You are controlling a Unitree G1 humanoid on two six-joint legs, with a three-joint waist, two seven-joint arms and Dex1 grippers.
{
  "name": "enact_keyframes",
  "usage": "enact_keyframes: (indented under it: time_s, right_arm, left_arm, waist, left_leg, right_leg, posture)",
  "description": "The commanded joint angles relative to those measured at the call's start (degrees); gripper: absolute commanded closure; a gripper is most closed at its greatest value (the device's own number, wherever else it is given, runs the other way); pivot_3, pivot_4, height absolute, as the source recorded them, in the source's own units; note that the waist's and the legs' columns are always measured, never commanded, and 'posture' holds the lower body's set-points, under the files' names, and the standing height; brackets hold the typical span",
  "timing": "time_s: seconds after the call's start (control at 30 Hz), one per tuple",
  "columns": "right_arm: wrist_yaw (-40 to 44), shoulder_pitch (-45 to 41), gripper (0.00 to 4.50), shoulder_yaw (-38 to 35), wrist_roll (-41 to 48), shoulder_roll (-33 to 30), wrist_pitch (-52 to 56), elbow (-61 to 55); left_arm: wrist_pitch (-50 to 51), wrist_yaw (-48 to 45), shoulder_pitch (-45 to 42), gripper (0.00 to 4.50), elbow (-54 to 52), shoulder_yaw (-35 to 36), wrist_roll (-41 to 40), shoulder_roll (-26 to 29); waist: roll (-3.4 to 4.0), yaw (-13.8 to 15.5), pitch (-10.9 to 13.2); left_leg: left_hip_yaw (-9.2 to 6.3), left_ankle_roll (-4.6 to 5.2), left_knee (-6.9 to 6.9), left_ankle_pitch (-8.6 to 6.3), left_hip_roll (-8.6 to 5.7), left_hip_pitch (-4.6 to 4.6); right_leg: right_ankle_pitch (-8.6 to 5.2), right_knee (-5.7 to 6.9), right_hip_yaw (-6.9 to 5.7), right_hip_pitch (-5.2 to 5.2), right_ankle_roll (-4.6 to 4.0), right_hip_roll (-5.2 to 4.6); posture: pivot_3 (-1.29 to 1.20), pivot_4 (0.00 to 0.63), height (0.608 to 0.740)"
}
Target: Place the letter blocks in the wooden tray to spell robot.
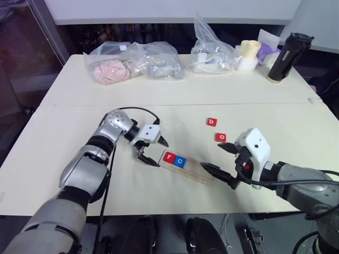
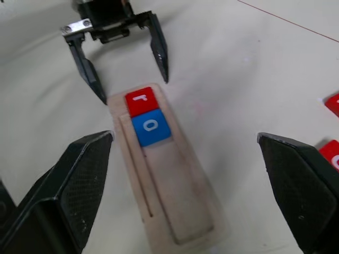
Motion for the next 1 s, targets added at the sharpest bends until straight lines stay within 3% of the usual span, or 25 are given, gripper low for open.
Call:
enact_keyframes:
  time_s: [0.03,0.27,0.67,1.0]
  right_arm:
    - [-1.57,0.06,0.00,-1.63,2.32,-0.24,-0.22,-1.97]
    - [-2.50,-0.63,0.00,-0.63,3.86,-2.20,-1.45,-0.33]
    - [-3.00,-1.87,0.00,2.69,3.69,-4.49,-4.48,2.52]
    - [-3.77,-1.82,0.00,5.12,3.14,-5.18,-6.46,3.09]
  left_arm:
    - [-1.60,-0.17,-0.33,0.03,0.38,-0.48,0.71,-0.41]
    - [-1.87,-0.17,2.21,0.03,-2.68,-4.12,-3.47,1.12]
    - [4.21,-0.17,7.76,0.03,-15.21,-16.26,-15.50,8.03]
    - [6.10,-0.17,8.66,0.03,-18.17,-18.28,-18.36,10.30]
  waist:
    - [-0.01,-0.02,-0.01]
    - [-0.02,-0.10,-0.01]
    - [0.00,-0.32,-0.03]
    - [-0.01,-0.22,-0.03]
  left_leg:
    - [0.00,0.00,0.00,0.00,0.00,0.00]
    - [0.00,0.00,0.01,0.00,0.00,0.00]
    - [-0.04,0.00,0.00,0.00,0.09,0.03]
    - [-0.04,0.00,0.00,0.00,0.08,0.03]
  right_leg:
    - [0.00,0.00,0.00,0.00,0.00,0.00]
    - [0.00,0.00,0.05,0.00,0.00,-0.03]
    - [-0.01,0.00,0.08,0.00,-0.02,-0.07]
    - [-0.01,0.00,0.08,0.00,-0.02,-0.06]
  posture:
    - [0.00,0.150,0.740]
    - [0.00,0.150,0.740]
    - [0.00,0.150,0.740]
    - [0.00,0.150,0.740]
